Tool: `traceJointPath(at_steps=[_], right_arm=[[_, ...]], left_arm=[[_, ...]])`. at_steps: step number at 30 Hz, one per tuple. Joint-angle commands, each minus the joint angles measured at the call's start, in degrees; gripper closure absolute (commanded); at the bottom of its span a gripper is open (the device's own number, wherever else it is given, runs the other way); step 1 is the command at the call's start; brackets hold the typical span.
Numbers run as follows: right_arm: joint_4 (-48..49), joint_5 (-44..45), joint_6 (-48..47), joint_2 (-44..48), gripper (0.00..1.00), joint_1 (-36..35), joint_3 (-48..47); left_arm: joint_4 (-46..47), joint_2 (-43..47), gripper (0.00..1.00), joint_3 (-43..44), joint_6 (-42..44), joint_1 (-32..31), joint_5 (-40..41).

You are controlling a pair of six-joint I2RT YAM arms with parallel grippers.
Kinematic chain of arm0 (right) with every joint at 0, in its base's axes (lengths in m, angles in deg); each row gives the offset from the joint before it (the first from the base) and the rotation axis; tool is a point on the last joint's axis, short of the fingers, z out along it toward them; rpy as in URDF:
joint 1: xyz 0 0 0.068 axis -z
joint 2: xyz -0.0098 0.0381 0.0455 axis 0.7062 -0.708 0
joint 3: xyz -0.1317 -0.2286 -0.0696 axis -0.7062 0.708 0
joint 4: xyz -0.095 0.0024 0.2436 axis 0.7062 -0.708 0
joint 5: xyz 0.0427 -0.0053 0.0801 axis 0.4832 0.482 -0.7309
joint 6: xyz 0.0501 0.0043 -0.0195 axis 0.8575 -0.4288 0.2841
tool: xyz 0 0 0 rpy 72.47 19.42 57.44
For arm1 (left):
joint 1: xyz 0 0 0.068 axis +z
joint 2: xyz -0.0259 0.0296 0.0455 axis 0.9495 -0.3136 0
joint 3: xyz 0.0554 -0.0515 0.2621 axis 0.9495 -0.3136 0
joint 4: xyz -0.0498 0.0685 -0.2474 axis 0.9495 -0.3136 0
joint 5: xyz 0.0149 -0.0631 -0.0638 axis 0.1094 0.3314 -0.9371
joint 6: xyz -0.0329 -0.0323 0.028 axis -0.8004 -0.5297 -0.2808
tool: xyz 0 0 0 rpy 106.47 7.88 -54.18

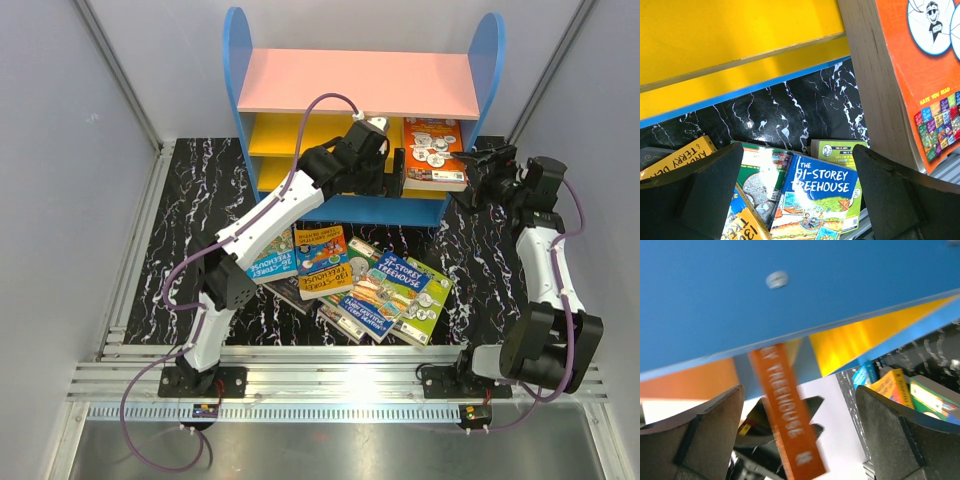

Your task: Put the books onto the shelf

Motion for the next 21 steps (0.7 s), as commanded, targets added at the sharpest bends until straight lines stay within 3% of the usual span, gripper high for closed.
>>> traceJointPath(at_steps=[1, 13, 15, 17, 21], right_arm=[[8.30, -4.67, 1.85, 1.78, 0.00, -1.18, -0.98], [5.05, -7.67, 2.73, 8.01, 0.00, -4.34, 3.31], [5.32, -7.76, 2.91, 8.81, 0.11, -4.78, 4.19], [5.31, -7.93, 2.91, 9.34, 0.40, -5.22, 4.55], [4.87, -8.02, 2.12, 8.90, 0.57, -5.49, 3.67]], left_arm=[[3.30, -0.74, 0.01, 2.78, 0.40, 1.41, -1.24], [3.48, -0.22, 0.01, 2.08, 0.48, 1.94, -1.33], [3.48, -0.22, 0.01, 2.08, 0.48, 1.94, -1.33], [3.30, -0.30, 0.01, 2.08, 0.48, 2.03, -1.24], [3.13, -0.04, 0.01, 1.90, 0.48, 2.03, -0.81]])
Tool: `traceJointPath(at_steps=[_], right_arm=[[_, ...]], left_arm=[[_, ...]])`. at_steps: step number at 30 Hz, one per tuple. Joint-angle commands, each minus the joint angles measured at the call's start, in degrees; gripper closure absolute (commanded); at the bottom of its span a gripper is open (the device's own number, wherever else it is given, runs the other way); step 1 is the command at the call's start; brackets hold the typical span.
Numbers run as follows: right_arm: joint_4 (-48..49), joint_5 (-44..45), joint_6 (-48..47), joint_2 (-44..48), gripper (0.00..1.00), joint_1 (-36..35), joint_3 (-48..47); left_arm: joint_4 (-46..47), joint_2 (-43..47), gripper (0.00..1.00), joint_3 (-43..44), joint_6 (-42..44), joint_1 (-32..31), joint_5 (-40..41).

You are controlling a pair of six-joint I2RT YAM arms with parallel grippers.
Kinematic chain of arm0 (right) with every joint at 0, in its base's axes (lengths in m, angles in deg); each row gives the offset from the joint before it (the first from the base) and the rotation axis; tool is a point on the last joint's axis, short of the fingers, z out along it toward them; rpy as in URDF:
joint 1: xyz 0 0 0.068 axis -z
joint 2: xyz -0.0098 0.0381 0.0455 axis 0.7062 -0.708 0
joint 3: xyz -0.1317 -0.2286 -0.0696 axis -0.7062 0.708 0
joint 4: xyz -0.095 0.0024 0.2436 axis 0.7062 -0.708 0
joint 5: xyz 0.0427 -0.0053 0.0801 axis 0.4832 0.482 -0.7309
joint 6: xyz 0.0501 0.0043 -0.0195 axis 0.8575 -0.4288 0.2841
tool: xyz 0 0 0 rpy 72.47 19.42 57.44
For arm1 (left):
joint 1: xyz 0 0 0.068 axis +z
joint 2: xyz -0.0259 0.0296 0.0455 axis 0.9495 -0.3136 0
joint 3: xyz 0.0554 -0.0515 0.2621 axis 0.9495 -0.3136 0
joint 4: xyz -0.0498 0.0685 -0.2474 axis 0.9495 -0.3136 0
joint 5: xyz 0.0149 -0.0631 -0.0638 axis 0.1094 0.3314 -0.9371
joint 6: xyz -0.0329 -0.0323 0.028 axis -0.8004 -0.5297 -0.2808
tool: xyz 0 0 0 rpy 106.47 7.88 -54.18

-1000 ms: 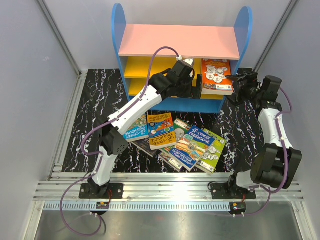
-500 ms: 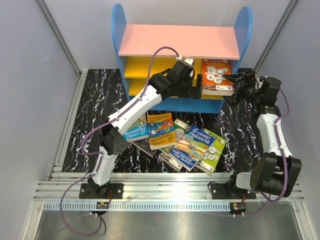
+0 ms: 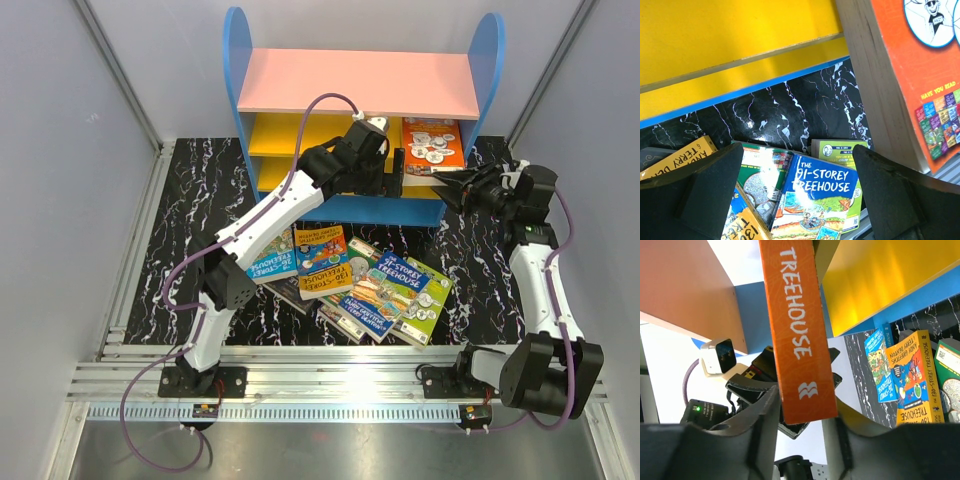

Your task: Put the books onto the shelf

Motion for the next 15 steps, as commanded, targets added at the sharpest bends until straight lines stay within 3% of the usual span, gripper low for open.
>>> traceJointPath(at_steps=[1, 6, 15], right_arm=[[1.33, -1.77, -0.64, 0.31, 0.58, -0.81, -1.18], [1.51, -1.24, -1.34, -1.44, 0.69, -1.16, -2.15], [6.17, 0.87, 0.33, -9.00, 0.76, -1.16, -7.85]], left_arm=[[3.32, -0.04, 0.01, 1.90, 0.33, 1.89, -0.63], [3.23, 0.66, 0.01, 1.11, 0.16, 1.89, -0.10], [2.44, 4.61, 0.01, -4.42, 0.24, 1.81, 1.04]])
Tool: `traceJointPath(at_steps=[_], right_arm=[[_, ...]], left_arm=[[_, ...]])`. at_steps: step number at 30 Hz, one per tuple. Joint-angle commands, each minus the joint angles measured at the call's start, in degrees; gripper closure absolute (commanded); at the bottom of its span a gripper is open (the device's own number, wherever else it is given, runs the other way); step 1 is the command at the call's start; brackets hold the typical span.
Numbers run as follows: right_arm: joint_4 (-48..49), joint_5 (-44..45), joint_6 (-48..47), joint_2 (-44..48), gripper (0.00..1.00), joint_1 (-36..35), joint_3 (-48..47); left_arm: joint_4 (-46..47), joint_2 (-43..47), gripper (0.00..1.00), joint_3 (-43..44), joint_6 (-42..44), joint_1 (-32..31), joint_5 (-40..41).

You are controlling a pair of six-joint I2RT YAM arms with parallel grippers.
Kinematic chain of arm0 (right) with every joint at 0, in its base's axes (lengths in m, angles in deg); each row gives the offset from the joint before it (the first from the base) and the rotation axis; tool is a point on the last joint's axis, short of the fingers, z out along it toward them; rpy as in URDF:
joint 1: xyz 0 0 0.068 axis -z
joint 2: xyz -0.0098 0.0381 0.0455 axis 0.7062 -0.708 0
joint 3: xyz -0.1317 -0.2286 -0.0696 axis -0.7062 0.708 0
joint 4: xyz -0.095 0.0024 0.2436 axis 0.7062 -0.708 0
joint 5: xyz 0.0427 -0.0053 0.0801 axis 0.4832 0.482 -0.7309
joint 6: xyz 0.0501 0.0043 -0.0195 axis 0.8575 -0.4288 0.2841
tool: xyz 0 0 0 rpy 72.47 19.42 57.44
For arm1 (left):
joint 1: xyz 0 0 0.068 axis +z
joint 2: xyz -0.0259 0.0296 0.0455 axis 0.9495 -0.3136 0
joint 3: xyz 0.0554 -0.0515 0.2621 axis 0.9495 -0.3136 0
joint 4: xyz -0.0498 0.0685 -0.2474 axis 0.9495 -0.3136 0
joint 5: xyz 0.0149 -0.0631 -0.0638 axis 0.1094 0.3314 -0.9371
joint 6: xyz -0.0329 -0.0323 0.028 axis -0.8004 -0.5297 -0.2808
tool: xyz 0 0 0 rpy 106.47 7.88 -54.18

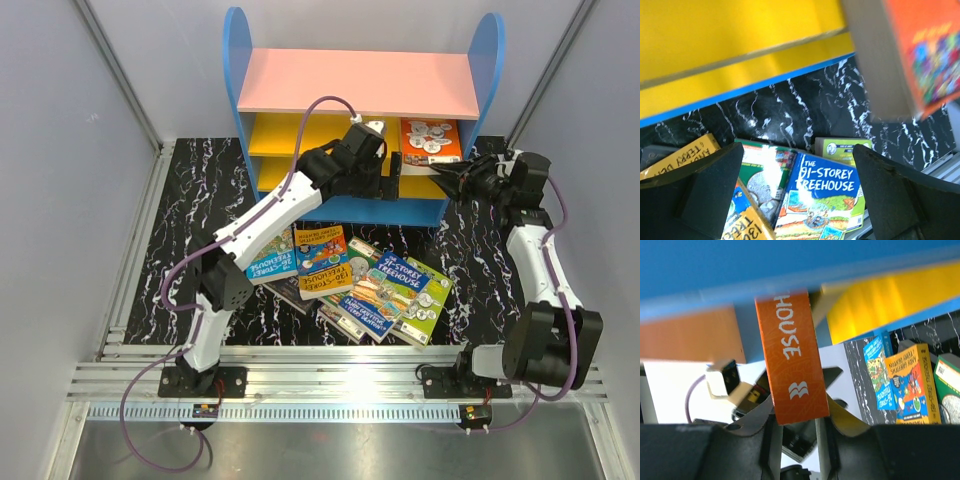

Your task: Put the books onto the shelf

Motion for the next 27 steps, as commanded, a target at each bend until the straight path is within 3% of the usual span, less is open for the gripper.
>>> traceJointPath(at_steps=[1, 8, 10, 12, 16, 22, 27], right_arm=[[3.70, 1.00, 0.72, -3.19, 0.76, -0.31, -5.06], [5.37, 2.67, 1.69, -5.57, 0.77, -0.31, -6.56], [5.72, 2.93, 1.95, -5.75, 0.54, -0.31, -6.12], [5.63, 2.85, 1.86, -5.75, 0.20, -0.31, -5.60], [4.75, 2.49, 1.25, -3.91, 0.00, -0.22, -4.02], [1.86, 0.74, 0.02, 0.22, 0.00, -0.31, -0.85], [-5.87, -0.06, -4.62, 7.59, 0.00, -1.36, 2.74]], left_arm=[[1.44, 4.22, 0.01, -2.44, -0.11, 1.65, 0.89], [1.44, 9.58, 0.01, -8.67, -0.81, 1.65, 1.33], [1.00, 10.64, 0.01, -9.82, -1.16, 1.65, 1.15], [0.39, 11.87, 0.01, -10.96, -1.60, 1.65, 0.98], [-0.23, 14.94, 0.01, -14.47, -2.83, 1.57, 0.89], [-1.54, 20.22, 0.01, -19.31, -3.36, 1.57, 2.03], [-1.73, 28.12, 0.01, -32.12, -4.50, 1.65, 4.75]])
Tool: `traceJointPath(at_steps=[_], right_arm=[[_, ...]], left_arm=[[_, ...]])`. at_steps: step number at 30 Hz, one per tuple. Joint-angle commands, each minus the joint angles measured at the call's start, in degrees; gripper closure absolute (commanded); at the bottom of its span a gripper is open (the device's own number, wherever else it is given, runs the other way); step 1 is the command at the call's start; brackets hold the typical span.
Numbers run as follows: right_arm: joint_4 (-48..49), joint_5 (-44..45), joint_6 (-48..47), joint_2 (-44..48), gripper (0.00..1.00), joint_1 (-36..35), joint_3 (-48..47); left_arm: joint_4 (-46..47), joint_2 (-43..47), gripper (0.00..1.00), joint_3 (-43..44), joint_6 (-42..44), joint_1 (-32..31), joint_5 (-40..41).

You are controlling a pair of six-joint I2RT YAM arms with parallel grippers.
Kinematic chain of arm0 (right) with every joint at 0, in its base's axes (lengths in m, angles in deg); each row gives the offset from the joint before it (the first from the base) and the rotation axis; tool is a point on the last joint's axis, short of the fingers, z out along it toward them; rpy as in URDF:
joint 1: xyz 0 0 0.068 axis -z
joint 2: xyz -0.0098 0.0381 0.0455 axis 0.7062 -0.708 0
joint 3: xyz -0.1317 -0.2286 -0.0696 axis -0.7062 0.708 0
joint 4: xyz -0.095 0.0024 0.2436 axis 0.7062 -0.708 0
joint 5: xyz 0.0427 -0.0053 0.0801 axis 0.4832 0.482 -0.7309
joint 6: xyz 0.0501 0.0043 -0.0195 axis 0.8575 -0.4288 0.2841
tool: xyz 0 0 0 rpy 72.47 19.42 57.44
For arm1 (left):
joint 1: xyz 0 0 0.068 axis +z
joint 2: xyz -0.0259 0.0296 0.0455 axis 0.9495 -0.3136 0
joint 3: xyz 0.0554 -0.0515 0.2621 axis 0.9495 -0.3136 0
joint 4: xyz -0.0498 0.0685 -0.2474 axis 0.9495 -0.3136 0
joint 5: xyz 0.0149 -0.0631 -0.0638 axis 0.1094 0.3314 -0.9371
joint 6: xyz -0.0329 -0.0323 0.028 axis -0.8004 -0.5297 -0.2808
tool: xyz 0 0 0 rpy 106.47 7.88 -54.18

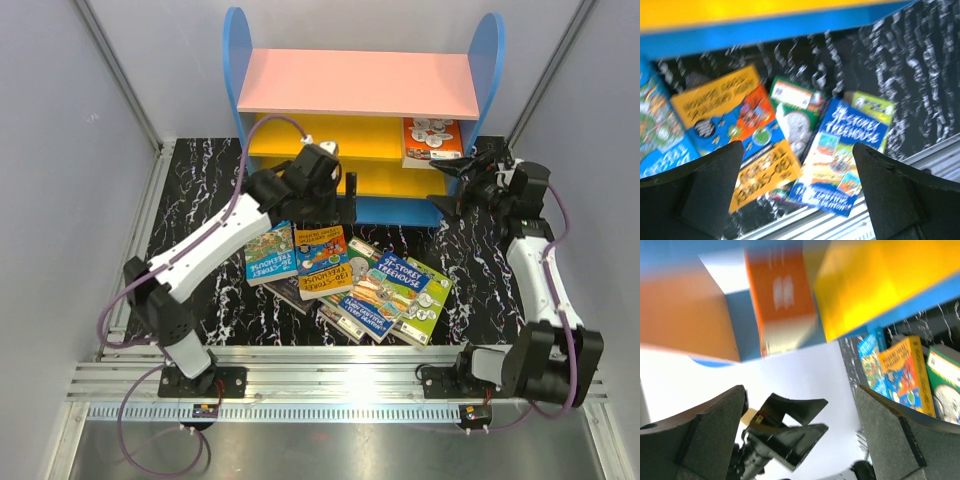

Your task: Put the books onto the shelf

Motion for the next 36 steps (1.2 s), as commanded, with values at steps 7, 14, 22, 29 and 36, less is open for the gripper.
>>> traceJointPath(at_steps=[7, 14, 22, 29, 36], right_arm=[[-18.17, 3.92, -16.19, 12.62, 0.01, -15.54, 1.22], [-20.82, 10.96, -23.40, 2.25, 0.01, -29.62, -0.19], [-14.24, 13.78, -29.65, -9.62, 0.03, -32.52, 3.59], [-1.40, 7.81, -27.19, -18.94, 0.06, -33.22, 9.04], [1.16, 5.78, -25.96, -22.46, 0.11, -35.16, 9.22]], left_arm=[[2.99, 20.57, 0.01, -30.51, -4.93, 1.90, 4.70], [14.93, 27.61, 0.01, -47.12, -5.73, 2.87, -1.61], [23.82, 24.81, 0.01, -53.03, -4.76, 2.87, -4.26], [29.27, 17.96, 0.01, -54.79, -4.67, 2.87, -9.27], [34.45, 14.43, 0.01, -55.41, -4.67, 2.87, -13.32]])
